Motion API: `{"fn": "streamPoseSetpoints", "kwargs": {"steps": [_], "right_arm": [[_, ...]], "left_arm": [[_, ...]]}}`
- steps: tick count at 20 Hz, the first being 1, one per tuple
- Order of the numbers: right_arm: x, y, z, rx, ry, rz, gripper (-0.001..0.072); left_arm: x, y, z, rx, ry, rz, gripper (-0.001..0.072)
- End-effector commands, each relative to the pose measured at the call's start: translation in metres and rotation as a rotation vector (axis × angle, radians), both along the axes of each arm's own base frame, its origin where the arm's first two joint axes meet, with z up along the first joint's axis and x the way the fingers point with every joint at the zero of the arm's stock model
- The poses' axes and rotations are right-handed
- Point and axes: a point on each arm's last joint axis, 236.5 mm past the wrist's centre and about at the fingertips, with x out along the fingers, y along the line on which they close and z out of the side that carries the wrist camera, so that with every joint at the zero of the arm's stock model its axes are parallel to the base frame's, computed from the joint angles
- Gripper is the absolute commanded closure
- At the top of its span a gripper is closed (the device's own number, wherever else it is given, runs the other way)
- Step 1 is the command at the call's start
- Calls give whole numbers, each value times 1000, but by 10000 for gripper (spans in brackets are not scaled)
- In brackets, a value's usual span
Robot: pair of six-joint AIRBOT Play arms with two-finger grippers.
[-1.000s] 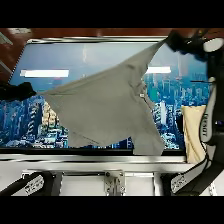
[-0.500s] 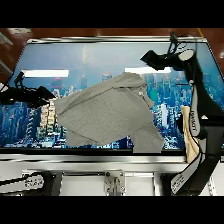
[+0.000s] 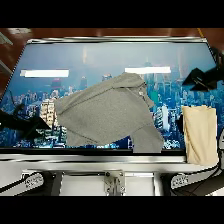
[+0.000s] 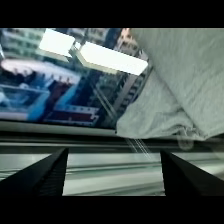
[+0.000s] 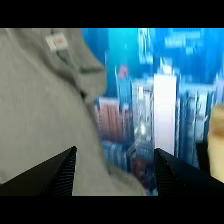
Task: Fold the shirts.
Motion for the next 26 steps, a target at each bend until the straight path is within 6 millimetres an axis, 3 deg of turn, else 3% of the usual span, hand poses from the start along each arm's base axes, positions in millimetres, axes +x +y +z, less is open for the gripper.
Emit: {"fn": "streamPoseSetpoints", "kwargs": {"steps": [1,4,7,15,18,19,22,24,25,26], "right_arm": [[-33,17,3,141,106,6,113],[-12,24,3,122,33,-5,113],[-2,29,3,110,-4,-4,113],[-6,22,-1,81,15,0,113],[-6,21,-2,76,14,-3,113],[-6,21,-2,76,15,-2,113],[-7,20,-2,75,24,-10,113],[-15,14,-11,44,67,-6,111],[-24,12,-20,35,107,-1,50],[-35,15,-33,51,158,10,40]], "left_arm": [[-34,-62,-25,-203,-6,48,70],[-35,-79,-47,-208,-8,115,65],[-36,-88,-56,-189,-5,86,65],[-35,-87,-65,-172,16,69,67],[-35,-93,-78,-151,32,65,91],[-32,-97,-82,-153,34,72,173],[-11,-103,-81,-176,-1,148,631],[-6,-104,-75,-188,-23,126,670],[-5,-105,-71,-197,-34,109,670],[-3,-106,-67,-205,-48,90,670]]}}
